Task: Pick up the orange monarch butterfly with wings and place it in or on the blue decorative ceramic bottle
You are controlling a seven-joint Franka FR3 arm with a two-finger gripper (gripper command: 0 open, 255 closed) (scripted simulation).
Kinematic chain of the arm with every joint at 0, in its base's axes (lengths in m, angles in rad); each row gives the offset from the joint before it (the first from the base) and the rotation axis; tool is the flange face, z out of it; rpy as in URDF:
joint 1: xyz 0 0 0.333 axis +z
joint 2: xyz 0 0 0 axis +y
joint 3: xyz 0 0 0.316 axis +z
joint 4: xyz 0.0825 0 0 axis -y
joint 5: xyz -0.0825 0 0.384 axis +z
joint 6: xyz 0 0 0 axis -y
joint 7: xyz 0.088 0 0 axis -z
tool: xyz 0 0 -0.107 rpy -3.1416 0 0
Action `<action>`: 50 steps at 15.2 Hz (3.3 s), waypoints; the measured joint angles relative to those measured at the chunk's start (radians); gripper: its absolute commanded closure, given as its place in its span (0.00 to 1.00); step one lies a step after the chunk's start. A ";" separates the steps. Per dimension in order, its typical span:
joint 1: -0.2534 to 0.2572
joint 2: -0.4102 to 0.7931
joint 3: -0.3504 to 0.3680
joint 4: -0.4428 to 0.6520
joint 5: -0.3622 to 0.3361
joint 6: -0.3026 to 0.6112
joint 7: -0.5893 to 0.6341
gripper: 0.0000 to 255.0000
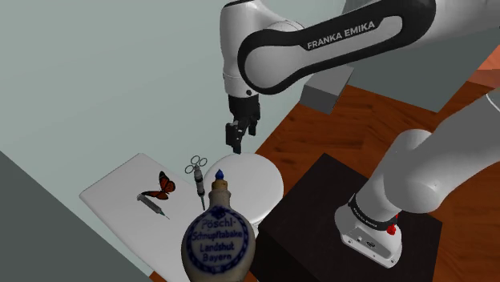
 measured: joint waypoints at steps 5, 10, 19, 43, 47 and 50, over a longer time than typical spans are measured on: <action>0.019 0.174 0.066 0.118 -0.062 0.082 0.090 0.00; 0.056 0.349 0.114 0.229 -0.157 0.157 0.195 0.00; 0.191 0.694 0.117 0.564 -0.368 0.165 0.364 0.00; 0.231 0.809 0.092 0.608 -0.430 0.232 0.401 1.00; 0.229 0.800 0.095 0.610 -0.425 0.221 0.398 1.00; 0.228 0.784 0.100 0.626 -0.416 0.191 0.393 1.00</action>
